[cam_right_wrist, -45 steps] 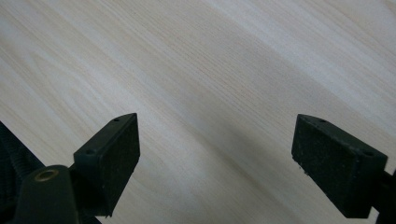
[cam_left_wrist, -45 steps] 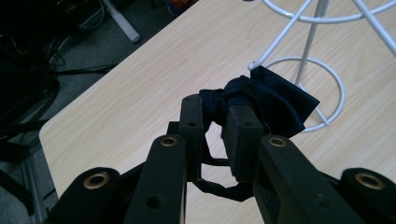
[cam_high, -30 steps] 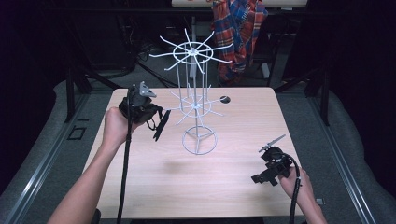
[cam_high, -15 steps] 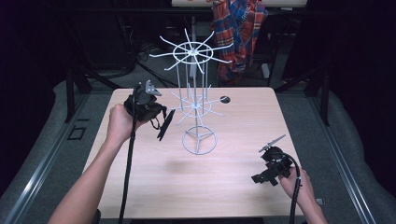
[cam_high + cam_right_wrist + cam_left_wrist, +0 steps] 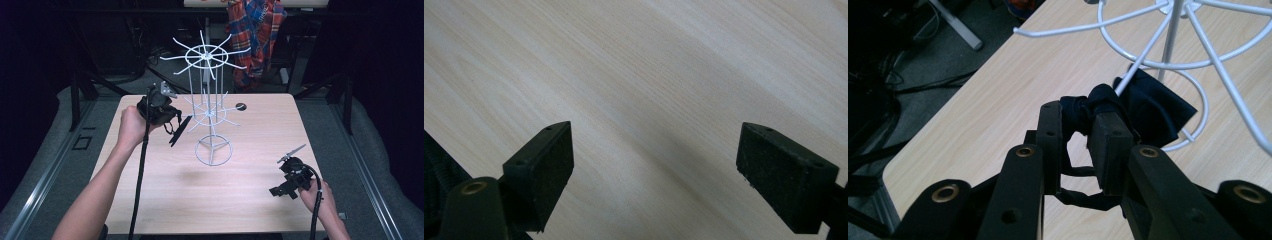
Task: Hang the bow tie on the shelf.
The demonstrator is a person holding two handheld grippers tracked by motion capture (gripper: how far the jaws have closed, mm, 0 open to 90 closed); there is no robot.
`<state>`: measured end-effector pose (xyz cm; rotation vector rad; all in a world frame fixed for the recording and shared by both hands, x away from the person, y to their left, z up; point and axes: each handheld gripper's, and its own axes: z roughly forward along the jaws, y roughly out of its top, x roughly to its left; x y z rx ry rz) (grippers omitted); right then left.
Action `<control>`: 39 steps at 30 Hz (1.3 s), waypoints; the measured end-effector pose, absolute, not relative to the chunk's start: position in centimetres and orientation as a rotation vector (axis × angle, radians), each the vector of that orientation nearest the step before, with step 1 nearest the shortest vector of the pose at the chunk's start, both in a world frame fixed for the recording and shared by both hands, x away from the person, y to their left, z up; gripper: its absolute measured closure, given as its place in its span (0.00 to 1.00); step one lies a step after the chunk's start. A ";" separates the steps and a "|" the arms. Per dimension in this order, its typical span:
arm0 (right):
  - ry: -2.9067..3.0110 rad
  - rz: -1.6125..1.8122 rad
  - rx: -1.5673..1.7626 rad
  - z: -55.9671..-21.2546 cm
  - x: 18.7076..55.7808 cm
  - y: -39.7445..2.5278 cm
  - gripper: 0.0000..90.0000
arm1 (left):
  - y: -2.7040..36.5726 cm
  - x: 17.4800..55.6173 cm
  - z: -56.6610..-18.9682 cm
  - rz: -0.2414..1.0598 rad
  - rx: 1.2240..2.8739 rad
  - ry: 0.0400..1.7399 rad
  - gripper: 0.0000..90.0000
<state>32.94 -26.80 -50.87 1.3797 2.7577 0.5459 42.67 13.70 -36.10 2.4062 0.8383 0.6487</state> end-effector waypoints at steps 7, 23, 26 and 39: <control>2.757 0.546 1.380 -50.9 32.9 -26.8 0.17 | 13.4 43.0 -36.2 0.666 2.398 0.843 0.84; 2.759 0.546 1.381 -50.9 33.0 -26.8 0.17 | 13.1 43.6 -36.8 0.683 2.382 0.837 0.83; 2.758 0.547 1.381 -50.9 33.0 -26.8 0.17 | 13.1 43.5 -36.8 0.669 2.374 0.833 0.83; 2.758 0.547 1.381 -50.9 32.9 -26.8 0.17 | 13.6 42.6 -36.5 0.648 2.342 0.822 0.84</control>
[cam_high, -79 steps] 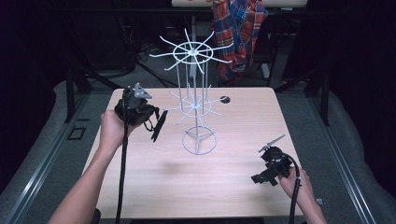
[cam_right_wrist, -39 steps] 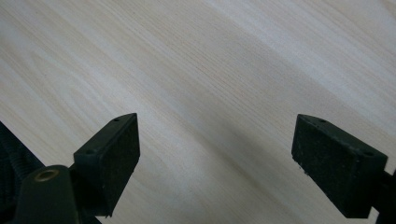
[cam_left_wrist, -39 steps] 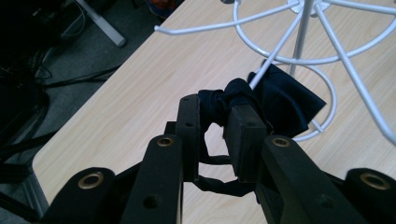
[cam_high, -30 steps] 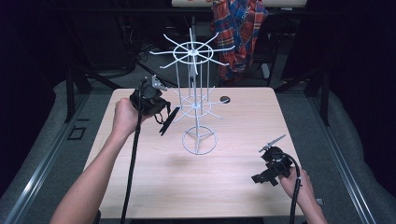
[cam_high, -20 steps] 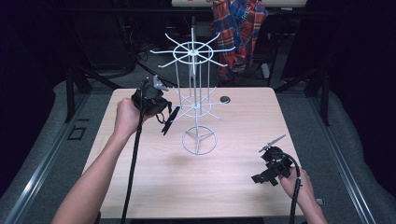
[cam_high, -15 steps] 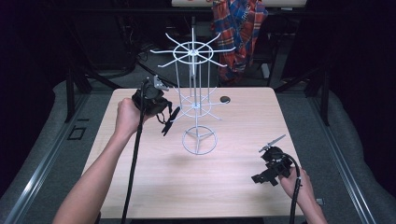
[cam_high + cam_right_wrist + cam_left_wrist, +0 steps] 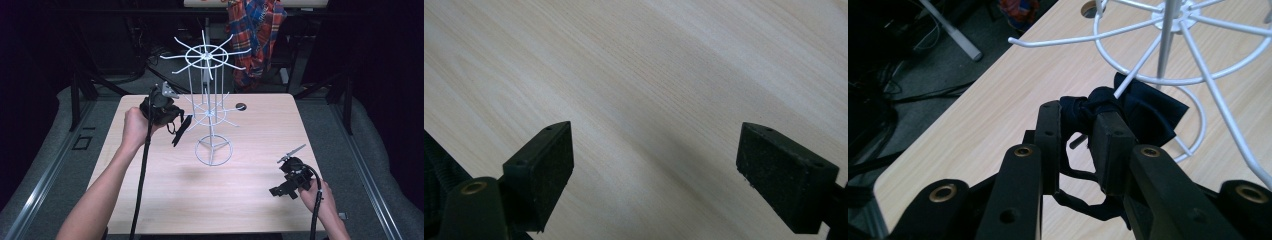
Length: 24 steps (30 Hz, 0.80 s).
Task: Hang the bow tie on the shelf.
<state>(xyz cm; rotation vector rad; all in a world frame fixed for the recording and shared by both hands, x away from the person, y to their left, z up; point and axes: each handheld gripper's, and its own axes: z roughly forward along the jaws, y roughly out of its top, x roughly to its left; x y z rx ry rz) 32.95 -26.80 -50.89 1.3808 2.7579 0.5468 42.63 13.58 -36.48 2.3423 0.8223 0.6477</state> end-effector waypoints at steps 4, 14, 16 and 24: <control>2.757 0.546 1.383 -50.9 33.0 -26.8 0.17 | 14.0 42.5 -36.2 0.648 2.334 0.808 0.84; 2.750 0.551 1.387 -50.9 32.9 -26.8 0.17 | 15.2 43.6 -36.6 0.714 2.302 0.669 0.84; 2.760 0.546 1.381 -51.0 33.0 -26.8 0.17 | 15.3 43.9 -36.8 0.717 2.297 0.639 0.84; 2.757 0.553 1.386 -51.0 33.0 -26.8 0.17 | 14.8 45.2 -37.9 0.678 2.289 0.597 0.82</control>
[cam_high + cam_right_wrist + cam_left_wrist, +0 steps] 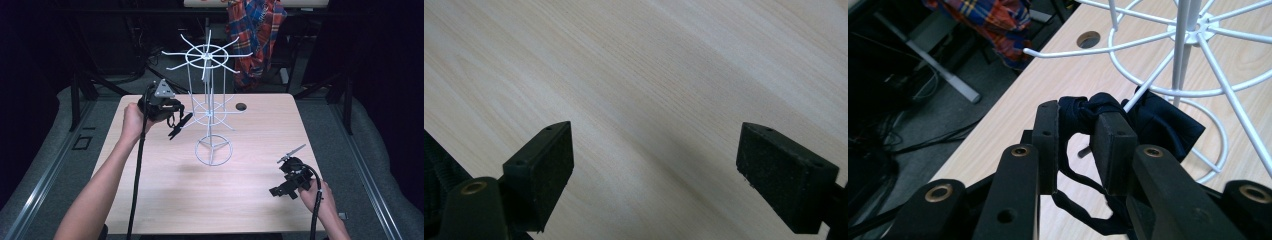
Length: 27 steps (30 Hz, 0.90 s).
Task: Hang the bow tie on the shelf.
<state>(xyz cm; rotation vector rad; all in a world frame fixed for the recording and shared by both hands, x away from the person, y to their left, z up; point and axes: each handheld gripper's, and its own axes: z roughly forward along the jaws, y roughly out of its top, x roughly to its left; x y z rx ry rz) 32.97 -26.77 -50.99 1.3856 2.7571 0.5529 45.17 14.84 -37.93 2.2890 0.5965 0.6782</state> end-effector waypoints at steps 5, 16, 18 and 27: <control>2.756 0.540 1.382 -51.0 33.0 -26.8 0.17 | 14.4 45.3 -38.0 0.655 2.288 0.571 0.81; 2.758 0.538 1.385 -51.0 33.0 -26.8 0.17 | 14.2 45.4 -38.2 0.616 2.340 0.608 0.63; 2.748 0.510 1.379 -50.9 33.0 -26.8 0.17 | 14.3 45.5 -38.3 0.589 2.336 0.623 0.62; 2.758 0.535 1.387 -51.0 33.0 -26.8 0.17 | 15.0 45.2 -38.0 0.584 2.321 0.671 0.51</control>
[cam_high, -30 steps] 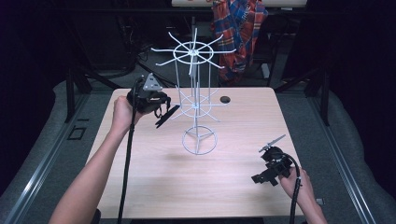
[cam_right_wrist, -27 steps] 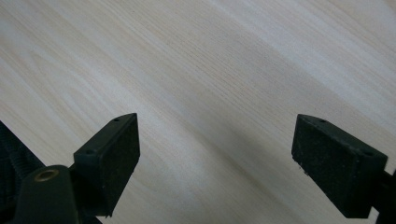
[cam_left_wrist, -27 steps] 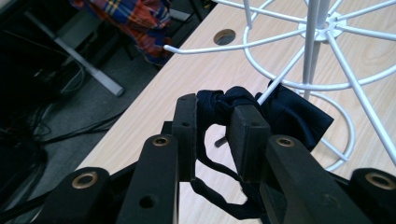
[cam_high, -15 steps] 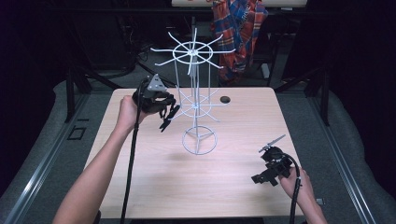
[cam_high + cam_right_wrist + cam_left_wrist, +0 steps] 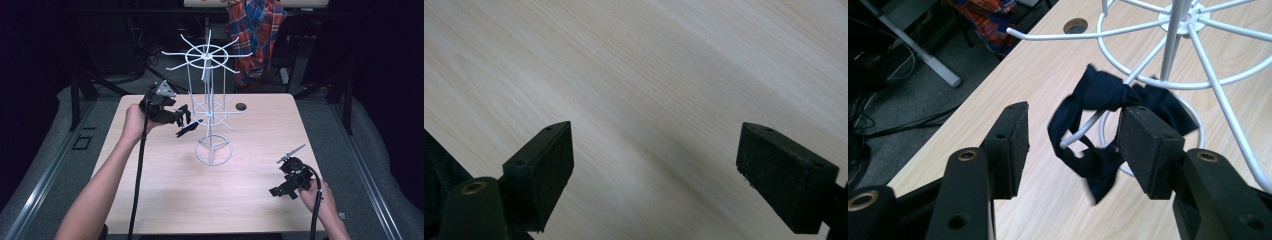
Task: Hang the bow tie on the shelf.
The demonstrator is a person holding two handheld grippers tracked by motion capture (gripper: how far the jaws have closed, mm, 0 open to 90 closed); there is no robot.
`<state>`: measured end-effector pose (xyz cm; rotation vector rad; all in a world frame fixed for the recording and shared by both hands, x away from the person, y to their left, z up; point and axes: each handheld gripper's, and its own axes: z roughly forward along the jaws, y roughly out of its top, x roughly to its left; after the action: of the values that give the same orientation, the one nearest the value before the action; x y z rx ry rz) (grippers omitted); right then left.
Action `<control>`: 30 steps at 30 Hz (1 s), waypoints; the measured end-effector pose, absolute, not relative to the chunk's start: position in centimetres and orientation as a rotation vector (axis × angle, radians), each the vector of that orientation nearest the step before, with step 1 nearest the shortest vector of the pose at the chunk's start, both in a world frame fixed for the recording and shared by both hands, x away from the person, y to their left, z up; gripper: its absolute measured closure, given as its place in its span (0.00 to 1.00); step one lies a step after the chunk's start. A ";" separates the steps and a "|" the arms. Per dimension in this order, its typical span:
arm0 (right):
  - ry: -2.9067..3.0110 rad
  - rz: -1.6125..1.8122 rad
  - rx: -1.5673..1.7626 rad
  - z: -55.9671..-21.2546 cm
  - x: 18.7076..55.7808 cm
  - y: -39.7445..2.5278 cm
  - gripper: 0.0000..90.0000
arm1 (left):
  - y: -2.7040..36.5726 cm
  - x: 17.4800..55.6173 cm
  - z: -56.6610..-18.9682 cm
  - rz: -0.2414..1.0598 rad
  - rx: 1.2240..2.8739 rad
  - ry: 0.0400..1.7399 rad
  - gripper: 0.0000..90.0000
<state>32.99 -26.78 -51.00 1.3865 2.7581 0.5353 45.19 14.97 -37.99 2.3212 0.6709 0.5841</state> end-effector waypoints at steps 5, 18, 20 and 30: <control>2.748 0.508 1.381 -50.9 33.0 -26.8 0.17 | 15.5 45.0 -37.9 0.576 2.299 0.715 0.43; 2.758 0.545 1.381 -50.9 33.0 -26.8 0.17 | 16.8 43.7 -38.0 0.564 2.259 0.775 0.31; 2.755 0.545 1.384 -51.0 33.0 -26.8 0.17 | 17.0 43.4 -38.1 0.566 2.247 0.786 0.30; 2.758 0.543 1.381 -50.9 33.0 -26.8 0.17 | 18.6 41.8 -38.2 0.590 2.238 0.815 0.22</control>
<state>32.96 -26.80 -50.89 1.3814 2.7577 0.5429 41.85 18.62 -38.19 2.2381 0.8148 0.5896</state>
